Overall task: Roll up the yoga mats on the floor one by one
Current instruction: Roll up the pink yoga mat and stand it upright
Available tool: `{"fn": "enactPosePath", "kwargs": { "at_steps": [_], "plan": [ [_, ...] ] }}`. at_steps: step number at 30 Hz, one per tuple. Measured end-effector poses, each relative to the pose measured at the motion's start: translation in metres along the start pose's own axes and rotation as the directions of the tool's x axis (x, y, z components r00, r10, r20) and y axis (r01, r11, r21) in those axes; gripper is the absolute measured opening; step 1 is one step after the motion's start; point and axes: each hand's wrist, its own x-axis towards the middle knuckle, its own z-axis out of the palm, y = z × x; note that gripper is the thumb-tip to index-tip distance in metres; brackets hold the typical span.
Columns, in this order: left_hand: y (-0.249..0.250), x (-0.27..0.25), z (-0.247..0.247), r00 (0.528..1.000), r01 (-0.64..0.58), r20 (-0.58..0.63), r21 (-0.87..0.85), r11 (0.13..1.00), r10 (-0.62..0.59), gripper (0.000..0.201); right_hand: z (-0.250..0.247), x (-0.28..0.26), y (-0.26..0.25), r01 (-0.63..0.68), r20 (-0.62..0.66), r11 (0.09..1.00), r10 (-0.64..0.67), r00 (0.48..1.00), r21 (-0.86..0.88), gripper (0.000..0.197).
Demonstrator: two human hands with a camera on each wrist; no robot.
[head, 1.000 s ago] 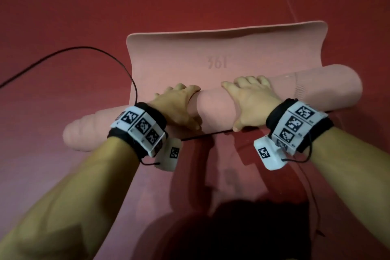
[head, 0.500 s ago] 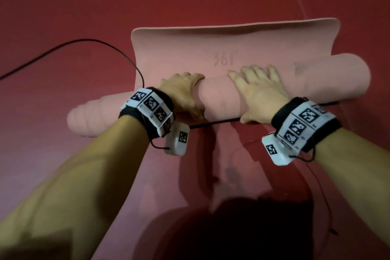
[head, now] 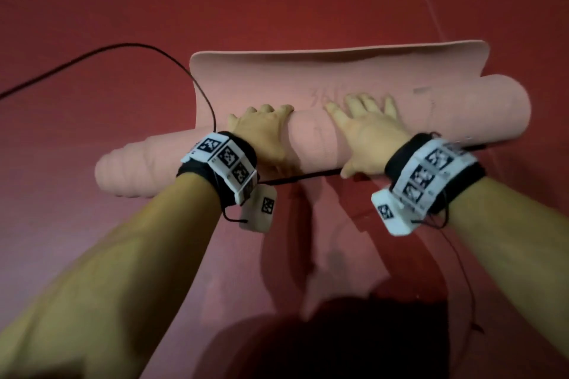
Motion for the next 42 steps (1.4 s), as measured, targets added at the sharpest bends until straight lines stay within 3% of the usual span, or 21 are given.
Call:
{"fn": "enactPosePath", "kwargs": {
  "at_steps": [4, 10, 18, 27, 31, 37, 42],
  "plan": [
    [-0.008, 0.001, -0.004, 0.999, -0.031, -0.025, -0.039, 0.999, 0.030, 0.116, 0.006, 0.004, -0.003, 0.002, -0.094, 1.000, -0.004, 0.996, -0.016, 0.132],
    [-0.006, -0.004, 0.019, 0.978, 0.017, -0.210, 0.103, 0.995, 0.005, 0.126, -0.016, 0.031, 0.007, 0.032, 0.023, 0.998, -0.033, 0.999, 0.046, 0.129],
    [-0.008, 0.007, 0.008, 0.985, 0.026, -0.174, 0.071, 0.997, -0.013, 0.118, -0.027, 0.040, 0.007, 0.030, 0.084, 0.999, -0.031, 0.996, 0.012, 0.133],
    [0.006, -0.025, 0.027, 0.962, 0.062, -0.271, 0.182, 0.981, -0.010, 0.120, 0.001, -0.003, -0.001, 0.031, -0.146, 0.999, -0.027, 0.989, 0.028, 0.122],
    [0.010, -0.045, 0.030, 0.980, 0.004, -0.194, 0.192, 0.981, 0.034, 0.118, 0.008, -0.025, -0.002, 0.036, -0.092, 0.998, -0.032, 0.995, 0.043, 0.124],
    [0.015, -0.076, 0.050, 0.999, -0.051, 0.023, 0.083, 0.995, 0.049, 0.104, 0.011, -0.053, -0.003, 0.097, 0.176, 0.993, -0.109, 0.978, 0.072, 0.129],
    [0.014, -0.081, 0.057, 0.997, -0.042, 0.064, 0.034, 0.999, 0.039, 0.102, 0.019, -0.064, -0.008, 0.127, 0.161, 0.991, -0.134, 0.978, 0.051, 0.130]
  ]
}}
